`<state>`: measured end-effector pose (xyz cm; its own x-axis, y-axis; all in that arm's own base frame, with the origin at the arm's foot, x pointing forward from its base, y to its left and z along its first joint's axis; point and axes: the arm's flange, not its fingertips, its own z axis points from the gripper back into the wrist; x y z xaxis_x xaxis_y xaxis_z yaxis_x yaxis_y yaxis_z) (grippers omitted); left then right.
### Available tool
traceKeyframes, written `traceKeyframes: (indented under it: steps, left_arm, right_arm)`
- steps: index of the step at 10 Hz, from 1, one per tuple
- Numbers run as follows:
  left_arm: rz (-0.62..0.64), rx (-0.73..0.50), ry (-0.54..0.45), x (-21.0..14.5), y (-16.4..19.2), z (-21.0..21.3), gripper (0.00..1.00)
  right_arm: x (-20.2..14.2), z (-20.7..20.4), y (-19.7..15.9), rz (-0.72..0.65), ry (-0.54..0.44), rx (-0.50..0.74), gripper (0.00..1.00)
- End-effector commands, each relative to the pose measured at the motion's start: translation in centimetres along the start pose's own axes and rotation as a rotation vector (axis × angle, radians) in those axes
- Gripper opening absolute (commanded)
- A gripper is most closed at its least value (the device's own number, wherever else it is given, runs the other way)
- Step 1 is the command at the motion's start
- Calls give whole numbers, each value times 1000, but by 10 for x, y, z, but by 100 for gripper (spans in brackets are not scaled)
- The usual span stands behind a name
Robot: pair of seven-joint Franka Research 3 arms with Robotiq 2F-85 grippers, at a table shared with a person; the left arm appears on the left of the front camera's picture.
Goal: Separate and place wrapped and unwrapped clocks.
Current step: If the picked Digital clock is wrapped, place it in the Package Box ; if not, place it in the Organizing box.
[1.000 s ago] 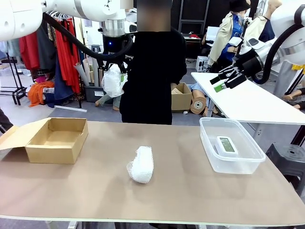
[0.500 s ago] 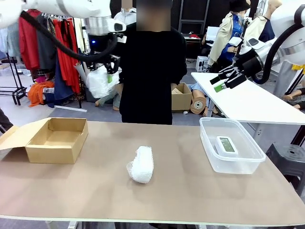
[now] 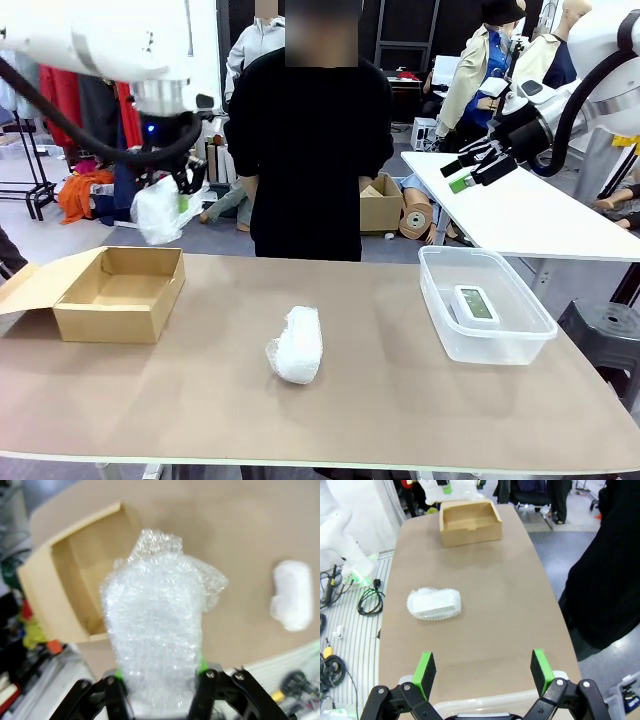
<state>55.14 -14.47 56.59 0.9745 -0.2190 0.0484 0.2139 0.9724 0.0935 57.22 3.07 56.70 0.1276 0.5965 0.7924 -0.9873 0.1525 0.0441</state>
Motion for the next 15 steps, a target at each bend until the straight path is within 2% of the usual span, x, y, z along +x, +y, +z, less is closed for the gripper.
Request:
traceKeyframes:
  steps: [1, 3, 5, 9, 10, 15]
  left_arm:
    - [102, 73, -13, -24, 13, -20, 0]
    - [197, 103, -5, -35, 36, -43, 0]
    - [270, 77, -2, -46, 62, -60, 0]
    - [363, 55, 38, -57, 85, -78, 0]
    - [306, 72, 49, -51, 86, -77, 0]
    - [313, 70, 57, -52, 84, -82, 0]
  right_arm:
    - [1, 1, 1, 1, -1, -1, 100]
    - [1, 1, 1, 1, -1, -1, 100]
    - [1, 1, 1, 1, -1, -1, 100]
    - [1, 1, 1, 1, -1, -1, 100]
    - [1, 1, 1, 1, -1, -1, 100]
    - [1, 1, 1, 1, -1, -1, 100]
